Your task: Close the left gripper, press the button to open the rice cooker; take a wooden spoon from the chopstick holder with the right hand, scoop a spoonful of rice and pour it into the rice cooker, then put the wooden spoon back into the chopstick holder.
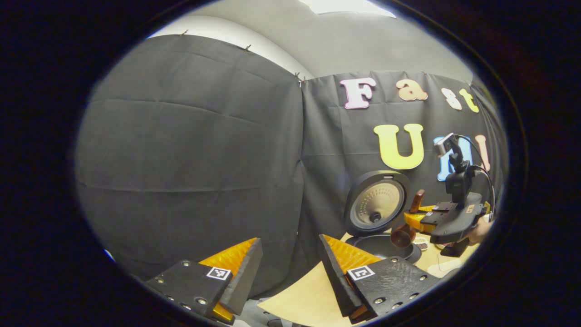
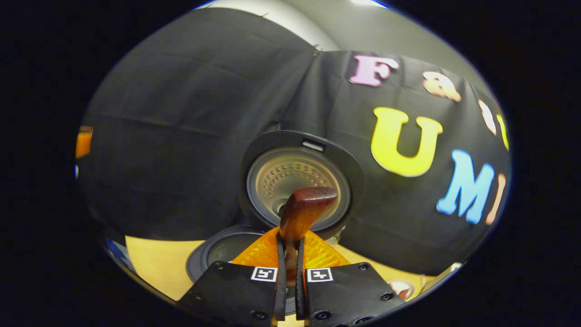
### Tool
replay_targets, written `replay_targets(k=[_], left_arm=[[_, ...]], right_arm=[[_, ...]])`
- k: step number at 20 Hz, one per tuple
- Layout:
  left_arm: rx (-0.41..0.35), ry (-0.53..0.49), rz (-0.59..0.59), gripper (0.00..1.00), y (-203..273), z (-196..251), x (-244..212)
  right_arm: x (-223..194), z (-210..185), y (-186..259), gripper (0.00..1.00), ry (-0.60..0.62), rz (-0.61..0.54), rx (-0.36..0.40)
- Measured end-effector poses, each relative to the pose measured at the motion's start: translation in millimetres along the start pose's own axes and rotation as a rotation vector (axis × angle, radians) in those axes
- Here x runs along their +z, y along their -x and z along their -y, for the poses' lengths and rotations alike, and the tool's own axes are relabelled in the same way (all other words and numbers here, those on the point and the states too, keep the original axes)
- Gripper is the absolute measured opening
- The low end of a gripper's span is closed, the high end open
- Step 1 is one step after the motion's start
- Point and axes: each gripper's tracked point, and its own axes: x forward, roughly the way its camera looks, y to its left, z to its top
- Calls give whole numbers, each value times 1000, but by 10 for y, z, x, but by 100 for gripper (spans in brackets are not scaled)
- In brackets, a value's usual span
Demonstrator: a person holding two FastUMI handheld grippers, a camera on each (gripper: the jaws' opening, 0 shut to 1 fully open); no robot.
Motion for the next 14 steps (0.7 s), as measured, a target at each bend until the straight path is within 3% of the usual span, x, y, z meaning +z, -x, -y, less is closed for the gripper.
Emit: replay_targets(k=[4, 7, 10, 14], left_arm=[[-37, 2, 17, 76, 58, 68, 85], [-68, 0, 32, 76, 91, 129, 152], [-100, -10, 44, 76, 139, 228, 249], [-151, -14, 58, 76, 97, 701, 365]], right_arm=[[-7, 335, 175, 10, -454, -27, 18], [68, 731, 470, 10, -705, -8, -21], [28, 1183, 760, 10, -810, 18, -86], [-43, 1585, 1134, 10, -835, 49, -160]])
